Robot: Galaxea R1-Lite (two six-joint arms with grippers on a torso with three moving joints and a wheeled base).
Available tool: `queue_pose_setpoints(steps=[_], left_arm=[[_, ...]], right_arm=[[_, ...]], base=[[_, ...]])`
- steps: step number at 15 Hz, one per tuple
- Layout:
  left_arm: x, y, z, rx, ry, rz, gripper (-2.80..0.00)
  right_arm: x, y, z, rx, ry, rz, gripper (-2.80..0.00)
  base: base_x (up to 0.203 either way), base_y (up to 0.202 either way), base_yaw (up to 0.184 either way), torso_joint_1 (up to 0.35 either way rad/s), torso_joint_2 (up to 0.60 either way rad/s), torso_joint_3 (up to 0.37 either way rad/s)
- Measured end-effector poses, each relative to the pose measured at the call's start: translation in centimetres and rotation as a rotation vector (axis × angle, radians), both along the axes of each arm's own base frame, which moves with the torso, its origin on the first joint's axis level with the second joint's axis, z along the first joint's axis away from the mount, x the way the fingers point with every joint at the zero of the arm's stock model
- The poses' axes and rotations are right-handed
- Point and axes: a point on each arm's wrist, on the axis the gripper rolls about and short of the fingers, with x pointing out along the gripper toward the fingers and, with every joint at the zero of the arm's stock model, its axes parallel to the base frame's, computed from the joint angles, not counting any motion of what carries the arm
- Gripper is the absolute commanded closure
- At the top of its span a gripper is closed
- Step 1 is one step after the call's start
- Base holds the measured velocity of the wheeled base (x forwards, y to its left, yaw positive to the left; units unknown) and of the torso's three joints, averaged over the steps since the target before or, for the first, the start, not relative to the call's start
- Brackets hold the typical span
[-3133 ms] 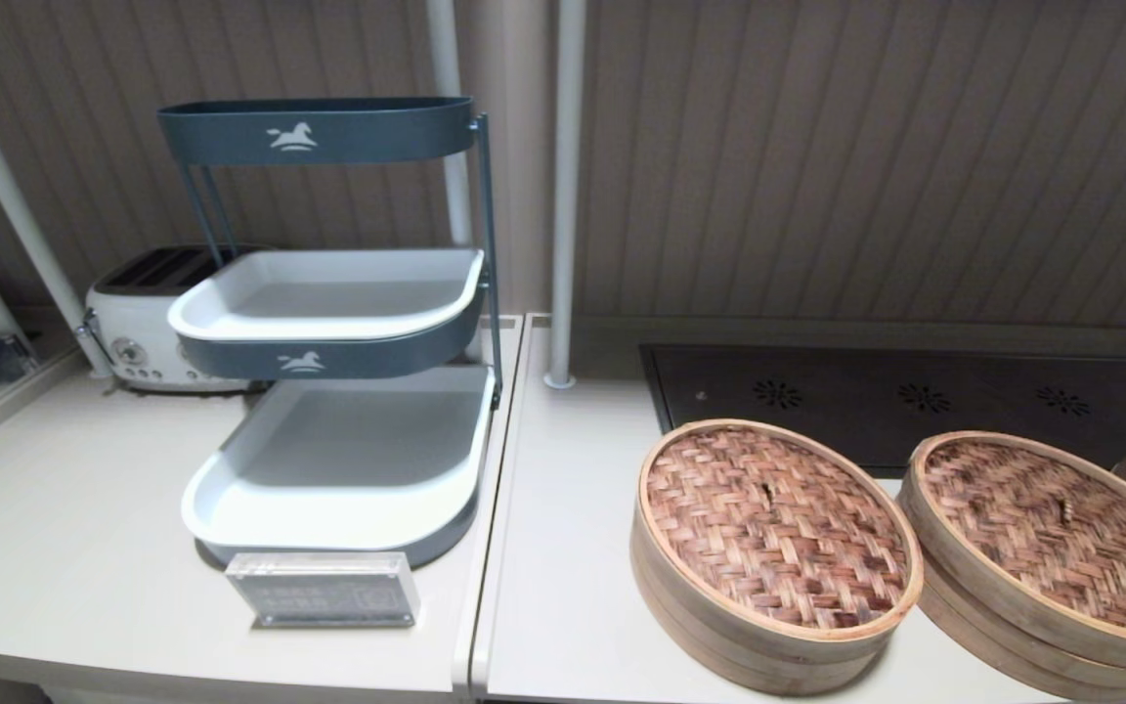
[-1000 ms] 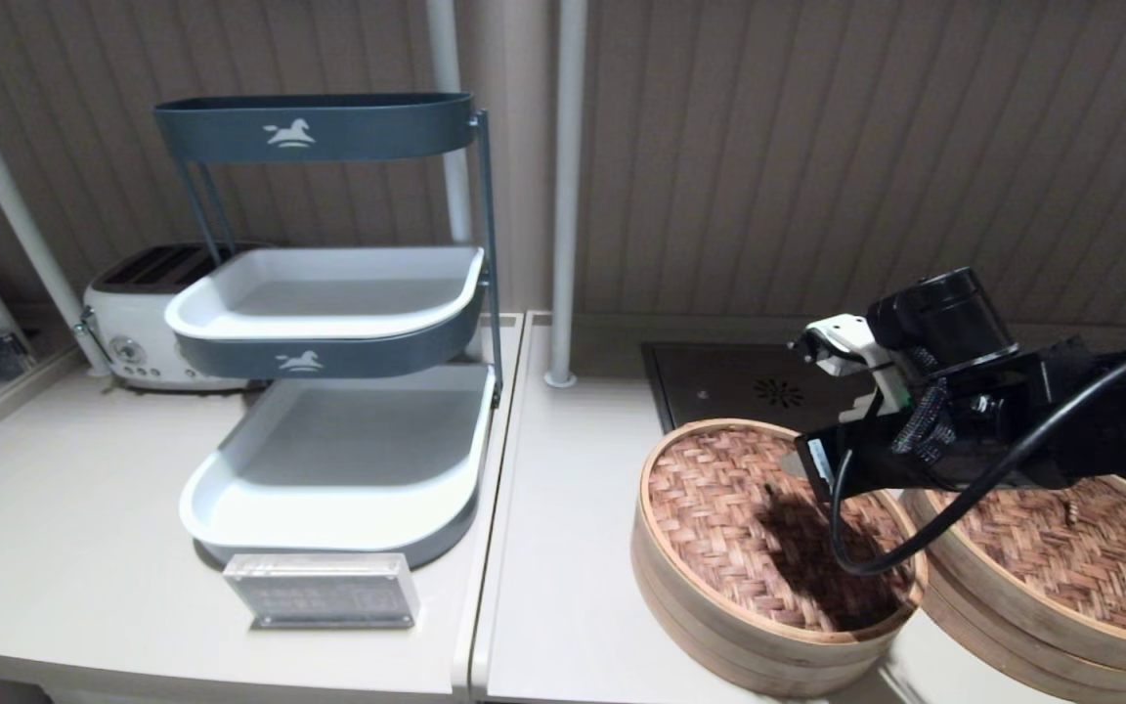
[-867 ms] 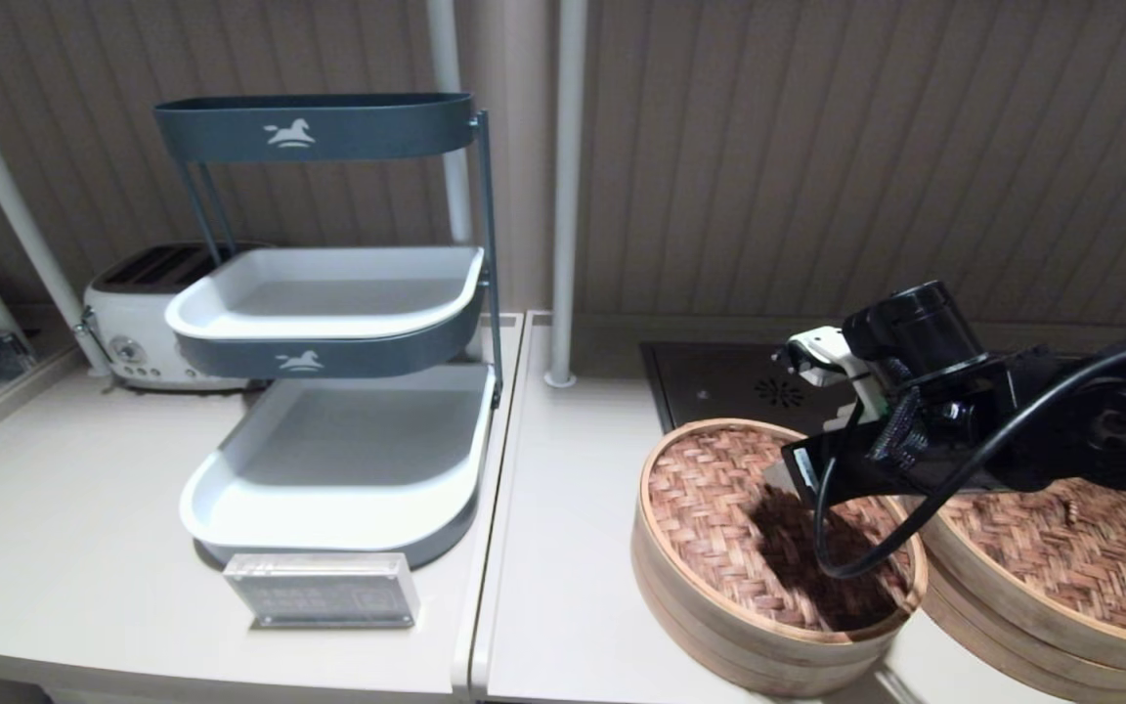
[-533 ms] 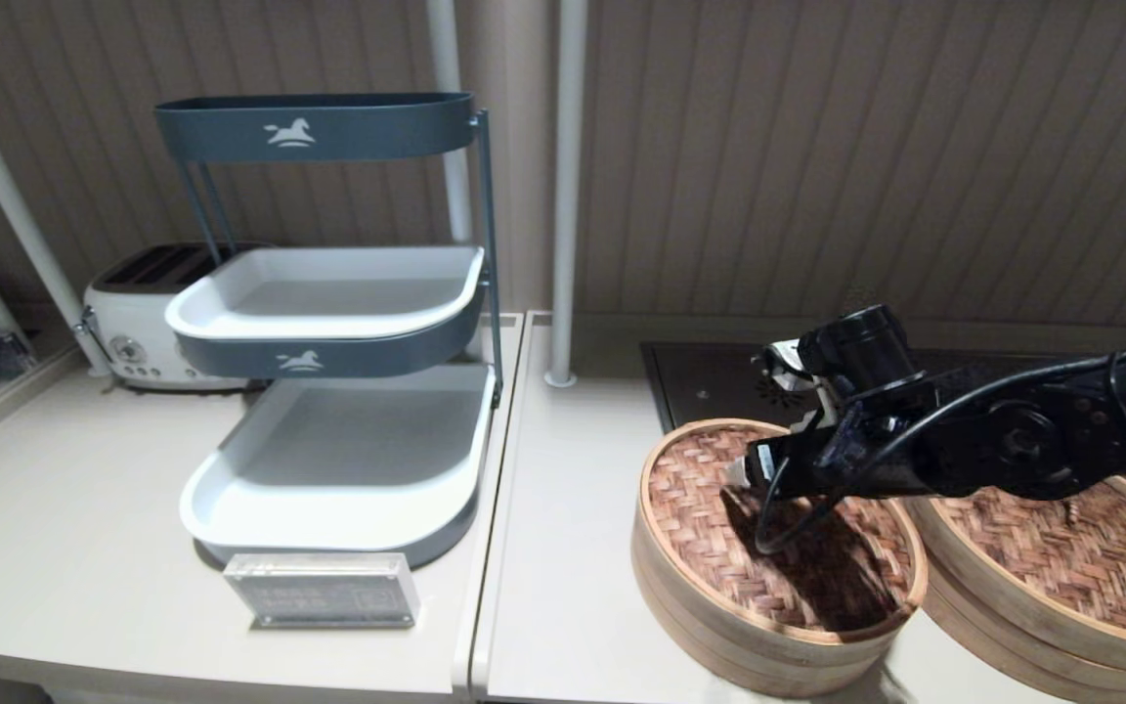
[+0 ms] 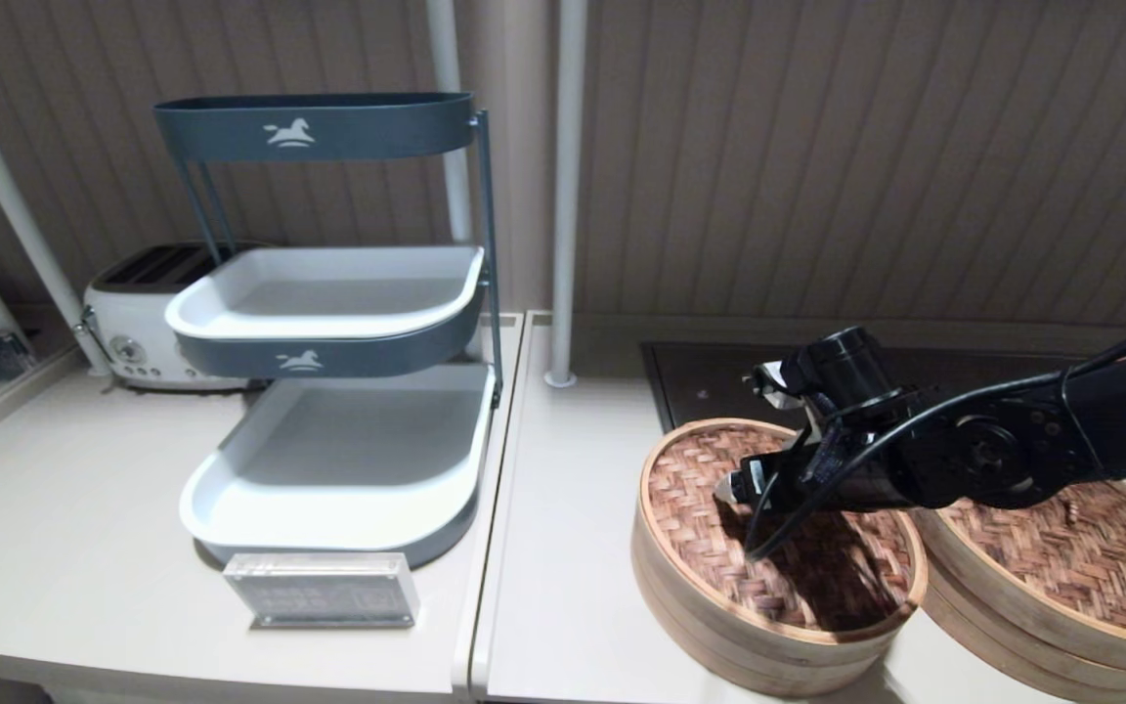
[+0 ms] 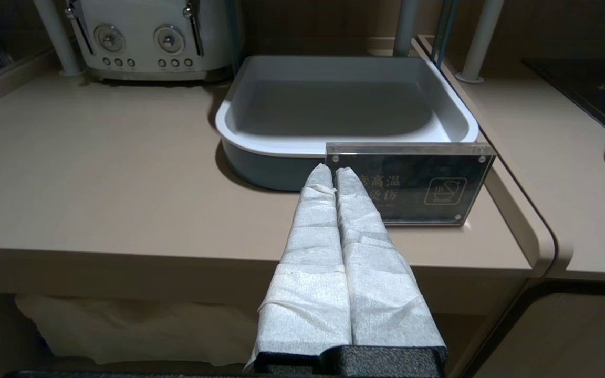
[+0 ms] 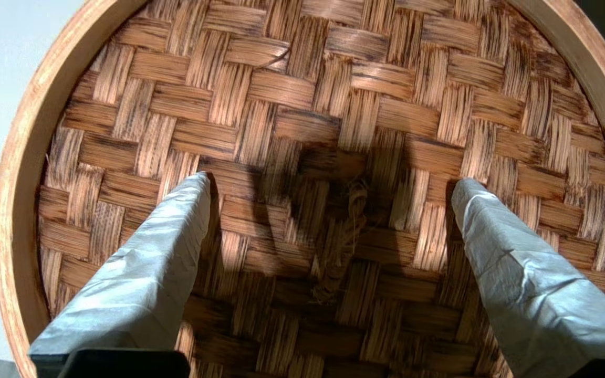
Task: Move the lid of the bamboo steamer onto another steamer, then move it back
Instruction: Pick up the steamer
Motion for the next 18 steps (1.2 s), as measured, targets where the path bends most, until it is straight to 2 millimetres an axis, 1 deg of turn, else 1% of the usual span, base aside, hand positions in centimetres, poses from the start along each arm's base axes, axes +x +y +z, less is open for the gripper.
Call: queue_pose_setpoints(steps=[1,7,13,16,18], left_arm=[[0.0,0.0,0.0,0.0,0.0,0.0,0.0],[0.0,0.0,0.0,0.0,0.0,0.0,0.0],[0.0,0.0,0.0,0.0,0.0,0.0,0.0],[0.0,0.0,0.0,0.0,0.0,0.0,0.0],[0.0,0.0,0.0,0.0,0.0,0.0,0.0]], right_arm=[[0.0,0.0,-0.1,0.0,-0.001,0.0,0.0],[-0.4,-0.1,-0.7,0.0,0.014,0.007,0.0],[-0.9,-0.4,-1.6,0.007,-0.013,0.004,0.0],[-0.9,-0.5,-1.4,0.01,-0.018,-0.001,0.0],[-0.8,-0.7,-0.7,0.011,-0.037,-0.002,0.0]], base=[[0.0,0.0,0.0,0.0,0.0,0.0],[0.0,0.0,0.0,0.0,0.0,0.0],[0.0,0.0,0.0,0.0,0.0,0.0],[0.0,0.0,0.0,0.0,0.0,0.0],[0.0,0.0,0.0,0.0,0.0,0.0]])
